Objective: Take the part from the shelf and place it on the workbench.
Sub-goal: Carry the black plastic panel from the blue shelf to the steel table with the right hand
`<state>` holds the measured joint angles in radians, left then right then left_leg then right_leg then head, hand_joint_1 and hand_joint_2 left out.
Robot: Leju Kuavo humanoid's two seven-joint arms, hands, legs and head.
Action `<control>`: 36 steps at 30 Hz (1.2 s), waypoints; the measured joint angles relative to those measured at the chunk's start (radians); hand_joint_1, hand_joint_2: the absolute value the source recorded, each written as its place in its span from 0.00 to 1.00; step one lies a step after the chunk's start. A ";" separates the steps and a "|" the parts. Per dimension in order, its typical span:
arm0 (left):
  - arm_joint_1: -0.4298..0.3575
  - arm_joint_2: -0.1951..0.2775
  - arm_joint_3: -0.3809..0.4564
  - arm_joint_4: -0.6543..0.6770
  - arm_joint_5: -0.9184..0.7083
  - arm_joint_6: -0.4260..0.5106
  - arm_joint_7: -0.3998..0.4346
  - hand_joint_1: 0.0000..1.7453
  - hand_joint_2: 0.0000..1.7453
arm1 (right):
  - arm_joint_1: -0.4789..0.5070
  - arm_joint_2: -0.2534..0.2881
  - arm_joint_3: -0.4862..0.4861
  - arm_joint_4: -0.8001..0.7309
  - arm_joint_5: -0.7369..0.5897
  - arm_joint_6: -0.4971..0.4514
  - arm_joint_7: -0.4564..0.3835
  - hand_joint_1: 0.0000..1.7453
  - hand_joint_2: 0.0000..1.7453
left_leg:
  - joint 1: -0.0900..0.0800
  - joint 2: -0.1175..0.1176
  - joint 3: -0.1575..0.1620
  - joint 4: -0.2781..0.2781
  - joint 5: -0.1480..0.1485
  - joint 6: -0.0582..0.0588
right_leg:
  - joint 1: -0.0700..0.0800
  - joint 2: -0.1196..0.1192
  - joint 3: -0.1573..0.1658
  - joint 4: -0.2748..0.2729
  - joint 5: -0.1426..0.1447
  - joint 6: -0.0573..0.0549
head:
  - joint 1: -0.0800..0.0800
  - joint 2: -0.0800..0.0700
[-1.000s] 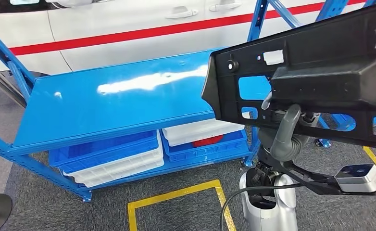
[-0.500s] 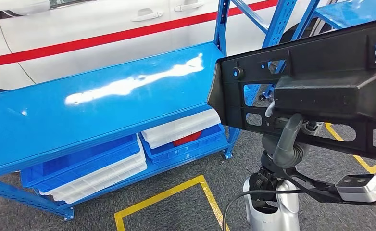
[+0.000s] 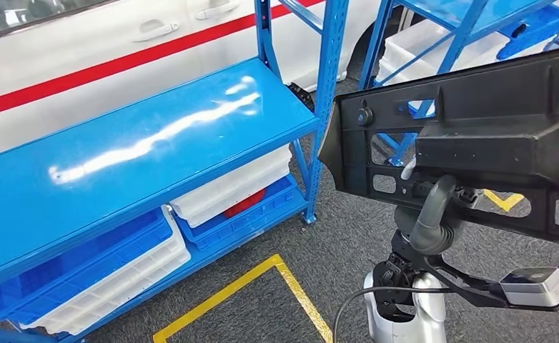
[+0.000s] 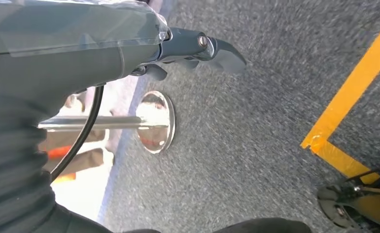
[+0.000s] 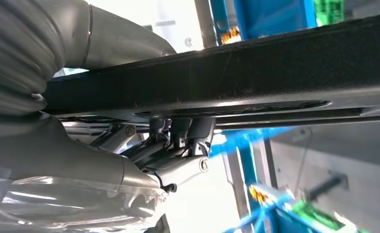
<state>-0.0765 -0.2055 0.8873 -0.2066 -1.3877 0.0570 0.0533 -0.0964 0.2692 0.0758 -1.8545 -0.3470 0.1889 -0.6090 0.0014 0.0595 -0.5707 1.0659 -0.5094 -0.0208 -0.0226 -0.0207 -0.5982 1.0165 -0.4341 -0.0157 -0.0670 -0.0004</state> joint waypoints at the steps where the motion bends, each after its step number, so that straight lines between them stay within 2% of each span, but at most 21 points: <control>1: 0.001 0.000 0.000 0.000 -0.001 -0.001 0.002 0.00 1.00 | 0.002 0.001 -0.003 0.000 0.000 0.000 0.000 1.00 1.00 | 0.002 -0.027 -0.024 0.058 -0.036 -0.004 | 0.000 0.010 -0.003 -0.001 0.003 -0.004 | 0.000 0.000; 3: 0.003 0.001 0.000 0.000 -0.001 -0.001 0.007 0.00 1.00 | 0.006 0.002 -0.008 -0.001 -0.001 0.000 0.001 1.00 1.00 | 0.003 -0.049 -0.081 0.192 -0.100 -0.009 | 0.002 0.035 -0.011 0.000 0.008 -0.009 | 0.000 0.000; 4: 0.003 0.001 0.000 0.000 -0.002 0.002 0.011 0.00 1.00 | 0.009 0.002 -0.011 -0.001 -0.001 0.001 0.003 1.00 1.00 | 0.003 -0.051 -0.095 0.227 -0.107 -0.009 | 0.003 0.049 -0.014 0.001 0.010 -0.008 | 0.000 0.000; 5: 0.003 0.002 0.000 0.000 -0.001 0.007 0.016 0.00 1.00 | 0.011 0.002 -0.015 -0.001 -0.001 0.004 0.007 1.00 1.00 | 0.003 -0.053 -0.090 0.222 -0.094 -0.008 | 0.003 0.064 -0.016 0.002 0.012 -0.007 | 0.000 0.000; 6: 0.003 0.002 0.000 0.000 0.000 0.013 0.020 0.00 1.00 | 0.012 0.003 -0.019 -0.001 0.000 0.008 0.011 1.00 1.00 | 0.004 -0.057 -0.067 0.179 -0.064 -0.006 | 0.003 0.079 -0.017 0.004 0.014 -0.005 | 0.000 0.000; 8: 0.002 0.005 0.002 0.000 0.006 0.031 0.029 0.00 1.00 | 0.013 0.005 -0.025 -0.001 0.003 0.020 0.019 1.00 1.00 | 0.007 -0.094 0.005 0.036 -0.001 0.002 | 0.003 0.105 -0.018 0.007 0.017 0.001 | 0.000 0.000; 10: 0.002 0.009 0.009 0.000 0.017 0.046 0.034 0.00 1.00 | 0.012 0.007 -0.028 0.000 0.011 0.029 0.023 1.00 1.00 | 0.008 -0.128 0.044 -0.049 0.021 0.011 | 0.004 0.128 -0.024 0.008 0.022 0.011 | 0.000 0.000; 12: 0.000 0.012 0.019 0.000 0.028 0.055 0.036 0.00 1.00 | 0.013 0.007 -0.030 0.000 0.018 0.029 0.022 1.00 1.00 | 0.006 -0.121 0.048 -0.061 0.023 0.021 | 0.002 0.149 -0.029 0.004 0.031 0.027 | 0.000 0.000; 14: -0.001 0.015 0.025 0.000 0.035 0.060 0.039 0.00 1.00 | 0.015 0.007 -0.033 0.000 0.021 0.022 0.017 1.00 1.00 | 0.008 -0.096 0.052 -0.072 0.035 0.036 | 0.004 0.124 -0.039 0.016 0.023 0.035 | 0.000 0.000; 15: 0.000 0.016 0.028 0.000 0.036 0.061 0.041 0.00 1.00 | 0.016 0.007 -0.034 0.000 0.021 0.017 0.013 1.00 1.00 | 0.010 -0.083 0.052 -0.078 0.041 0.043 | 0.006 0.096 -0.053 0.045 0.003 0.037 | 0.000 0.000; 17: 0.003 0.021 0.033 0.000 0.036 0.061 0.048 0.00 1.00 | 0.022 0.006 -0.036 0.000 0.021 0.007 0.003 1.00 1.00 | 0.007 -0.057 0.049 -0.081 0.044 0.050 | 0.007 0.042 -0.108 0.164 -0.066 0.039 | 0.000 0.000; 19: 0.006 0.026 0.037 0.000 0.033 0.059 0.055 0.00 1.00 | 0.032 0.006 -0.039 0.000 0.021 -0.002 -0.006 1.00 1.00 | 0.005 -0.028 0.044 -0.079 0.044 0.051 | 0.005 0.030 -0.156 0.274 -0.109 0.045 | 0.000 0.000; 20: 0.007 0.028 0.039 0.000 0.030 0.056 0.057 0.00 1.00 | 0.038 0.005 -0.040 0.000 0.021 -0.007 -0.009 1.00 1.00 | 0.004 -0.014 0.044 -0.078 0.043 0.050 | 0.003 0.027 -0.155 0.280 -0.103 0.047 | 0.000 0.000; 22: 0.005 0.029 0.041 0.000 0.022 0.044 0.061 0.00 1.00 | 0.044 0.005 -0.044 0.000 0.021 -0.017 -0.012 1.00 1.00 | 0.003 0.012 0.045 -0.075 0.039 0.046 | 0.002 0.006 -0.093 0.179 -0.050 0.047 | 0.000 0.000; 24: 0.002 0.028 0.040 0.000 0.010 0.029 0.064 0.00 1.00 | 0.047 0.005 -0.046 -0.002 0.018 -0.023 -0.014 1.00 1.00 | -0.002 0.032 0.048 -0.069 0.031 0.037 | 0.008 -0.042 -0.020 0.052 -0.013 0.036 | 0.000 0.000; 26: 0.000 0.022 0.036 0.000 -0.004 0.024 0.065 0.00 1.00 | 0.051 0.003 -0.051 -0.009 0.014 -0.019 -0.016 1.00 1.00 | -0.008 0.048 0.051 -0.065 0.024 0.027 | 0.016 -0.058 -0.001 0.011 -0.010 0.022 | 0.000 0.000; 28: -0.002 0.012 0.027 0.001 -0.013 0.029 0.052 0.00 1.00 | 0.058 0.003 -0.062 -0.024 0.008 -0.011 -0.014 1.00 1.00 | -0.006 0.061 0.055 -0.064 0.019 0.017 | 0.014 -0.032 -0.005 0.008 -0.005 0.012 | 0.000 0.000; 30: -0.004 0.004 0.020 0.001 -0.013 0.036 0.028 0.00 1.00 | 0.063 0.003 -0.073 -0.042 0.003 -0.004 -0.011 1.00 1.00 | -0.001 0.027 0.043 -0.029 -0.013 0.006 | 0.008 -0.008 -0.006 0.003 0.002 0.001 | 0.000 0.000; 32: -0.004 0.000 0.018 0.001 -0.014 0.039 0.017 0.00 1.00 | 0.065 0.003 -0.078 -0.052 0.002 0.000 -0.011 1.00 1.00 | 0.003 -0.030 -0.005 0.086 -0.079 -0.001 | 0.007 0.016 -0.010 0.001 0.006 -0.008 | 0.000 0.000; 34: -0.004 -0.001 0.017 0.001 -0.013 0.044 0.014 0.00 1.00 | 0.067 0.003 -0.079 -0.053 0.004 0.001 -0.010 1.00 1.00 | 0.004 -0.049 -0.062 0.207 -0.124 -0.004 | 0.008 0.045 -0.014 0.003 0.009 -0.011 | 0.000 0.000; 36: -0.005 0.000 0.017 0.000 0.001 0.052 0.006 0.00 1.00 | 0.066 0.003 -0.079 -0.048 0.006 0.001 -0.010 1.00 1.00 | 0.006 -0.053 -0.063 0.203 -0.094 -0.005 | 0.008 0.075 -0.016 0.006 0.010 -0.010 | 0.000 0.000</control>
<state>-0.0813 -0.2060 0.9048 -0.2061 -1.3872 0.1088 0.0597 -0.0307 0.2724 -0.0033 -1.9022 -0.3414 0.1902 -0.6194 0.0070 0.0065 -0.6334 1.2687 -0.6037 -0.0254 -0.0144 0.0543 -0.6138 1.0229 -0.4240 -0.0253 -0.0668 -0.0004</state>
